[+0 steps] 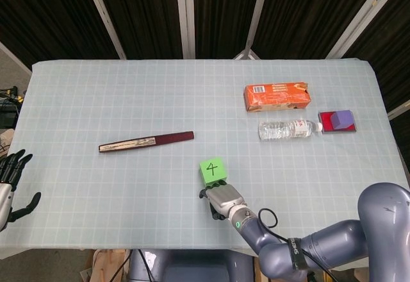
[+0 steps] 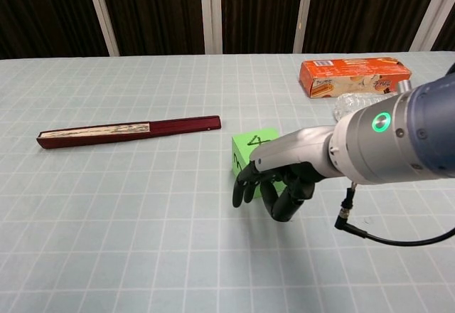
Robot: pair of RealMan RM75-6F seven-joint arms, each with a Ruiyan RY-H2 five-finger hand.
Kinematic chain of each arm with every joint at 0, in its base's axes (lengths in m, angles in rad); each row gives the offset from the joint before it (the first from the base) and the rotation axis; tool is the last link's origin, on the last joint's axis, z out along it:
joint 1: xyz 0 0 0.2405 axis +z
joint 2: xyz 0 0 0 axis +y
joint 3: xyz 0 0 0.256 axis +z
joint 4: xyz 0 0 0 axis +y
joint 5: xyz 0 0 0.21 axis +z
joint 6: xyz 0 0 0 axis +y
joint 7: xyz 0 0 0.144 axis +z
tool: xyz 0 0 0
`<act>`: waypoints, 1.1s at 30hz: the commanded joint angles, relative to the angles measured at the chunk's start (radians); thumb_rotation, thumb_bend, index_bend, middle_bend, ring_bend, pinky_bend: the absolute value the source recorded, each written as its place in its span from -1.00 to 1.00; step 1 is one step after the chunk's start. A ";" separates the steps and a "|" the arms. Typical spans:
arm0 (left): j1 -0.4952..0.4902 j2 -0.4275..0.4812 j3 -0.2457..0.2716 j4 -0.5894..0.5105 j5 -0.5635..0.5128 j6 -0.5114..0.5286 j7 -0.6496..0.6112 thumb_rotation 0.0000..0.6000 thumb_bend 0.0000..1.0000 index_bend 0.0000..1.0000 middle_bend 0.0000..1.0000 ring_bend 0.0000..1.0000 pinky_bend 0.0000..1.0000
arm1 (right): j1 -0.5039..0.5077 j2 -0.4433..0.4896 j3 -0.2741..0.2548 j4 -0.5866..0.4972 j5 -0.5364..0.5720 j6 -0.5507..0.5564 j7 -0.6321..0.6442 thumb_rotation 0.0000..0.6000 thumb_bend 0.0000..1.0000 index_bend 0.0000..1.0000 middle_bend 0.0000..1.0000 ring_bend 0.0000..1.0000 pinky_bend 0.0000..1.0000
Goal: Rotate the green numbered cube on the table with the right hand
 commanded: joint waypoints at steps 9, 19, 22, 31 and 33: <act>-0.002 -0.001 0.000 0.000 0.000 -0.003 0.002 1.00 -0.12 -0.82 -1.00 -1.00 -0.92 | 0.024 0.006 0.051 0.079 0.066 -0.091 0.078 1.00 0.97 -0.54 -0.63 -0.72 -1.00; -0.004 0.000 0.002 -0.001 0.002 -0.008 -0.003 1.00 -0.12 -0.82 -1.00 -1.00 -0.92 | 0.033 0.006 0.078 0.099 0.093 -0.115 0.149 1.00 0.98 -0.54 -0.63 -0.70 -1.00; -0.005 0.003 0.003 0.001 0.002 -0.010 -0.009 1.00 -0.12 -0.82 -1.00 -1.00 -0.92 | 0.038 0.006 0.086 0.105 0.106 -0.128 0.169 1.00 0.98 -0.54 -0.63 -0.69 -1.00; -0.005 0.005 0.002 0.002 0.001 -0.010 -0.016 1.00 -0.12 -0.82 -1.00 -1.00 -0.92 | 0.036 -0.001 0.107 0.121 0.092 -0.162 0.231 1.00 0.98 -0.54 -0.62 -0.68 -1.00; -0.005 0.005 0.002 0.002 0.001 -0.010 -0.017 1.00 -0.12 -0.82 -1.00 -1.00 -0.92 | 0.027 -0.002 0.112 0.129 0.076 -0.171 0.252 1.00 0.98 -0.54 -0.62 -0.68 -1.00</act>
